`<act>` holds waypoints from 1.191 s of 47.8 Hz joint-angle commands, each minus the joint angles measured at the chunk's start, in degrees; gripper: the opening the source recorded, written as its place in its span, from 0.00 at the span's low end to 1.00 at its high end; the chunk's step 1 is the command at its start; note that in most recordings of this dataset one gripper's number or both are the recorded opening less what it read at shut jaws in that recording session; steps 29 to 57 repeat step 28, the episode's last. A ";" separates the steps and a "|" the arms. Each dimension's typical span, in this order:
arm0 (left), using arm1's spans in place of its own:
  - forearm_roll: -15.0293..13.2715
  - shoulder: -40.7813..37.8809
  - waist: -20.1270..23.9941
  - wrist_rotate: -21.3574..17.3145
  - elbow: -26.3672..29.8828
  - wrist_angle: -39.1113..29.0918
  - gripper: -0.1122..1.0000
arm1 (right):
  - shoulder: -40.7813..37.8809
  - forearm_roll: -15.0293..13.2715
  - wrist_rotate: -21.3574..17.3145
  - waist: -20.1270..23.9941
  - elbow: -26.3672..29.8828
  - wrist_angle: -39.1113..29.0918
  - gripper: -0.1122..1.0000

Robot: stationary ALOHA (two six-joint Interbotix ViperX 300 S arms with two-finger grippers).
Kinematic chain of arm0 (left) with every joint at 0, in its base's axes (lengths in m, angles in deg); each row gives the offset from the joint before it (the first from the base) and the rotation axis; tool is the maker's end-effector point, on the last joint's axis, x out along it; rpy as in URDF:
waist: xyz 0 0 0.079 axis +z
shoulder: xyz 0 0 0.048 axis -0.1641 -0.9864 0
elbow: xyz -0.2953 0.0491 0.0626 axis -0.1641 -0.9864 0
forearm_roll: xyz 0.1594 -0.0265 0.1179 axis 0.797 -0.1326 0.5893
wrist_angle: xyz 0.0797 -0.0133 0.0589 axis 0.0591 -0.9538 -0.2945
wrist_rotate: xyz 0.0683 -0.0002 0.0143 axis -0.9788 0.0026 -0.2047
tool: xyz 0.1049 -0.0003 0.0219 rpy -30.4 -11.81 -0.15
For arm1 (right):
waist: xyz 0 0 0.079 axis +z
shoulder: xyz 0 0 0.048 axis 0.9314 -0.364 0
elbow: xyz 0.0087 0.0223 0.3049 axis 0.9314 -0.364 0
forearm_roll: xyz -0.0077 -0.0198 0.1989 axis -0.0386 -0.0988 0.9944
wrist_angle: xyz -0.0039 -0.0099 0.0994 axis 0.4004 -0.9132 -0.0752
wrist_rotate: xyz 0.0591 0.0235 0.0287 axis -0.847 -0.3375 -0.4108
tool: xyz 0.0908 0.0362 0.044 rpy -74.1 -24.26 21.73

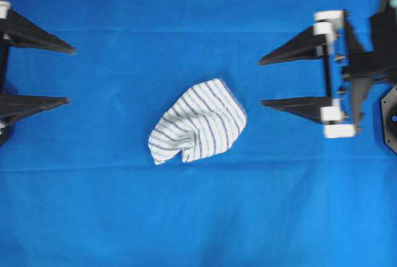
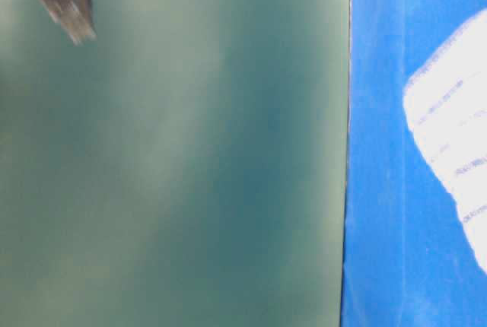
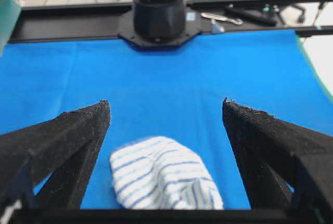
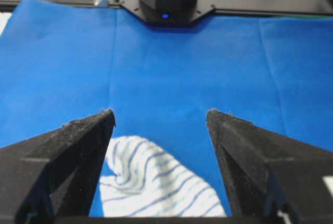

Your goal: Hand over the towel.

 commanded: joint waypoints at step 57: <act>-0.44 21.09 -0.09 0.62 -18.63 1.32 0.94 | 24.70 0.18 -0.09 0.00 -25.84 4.22 0.75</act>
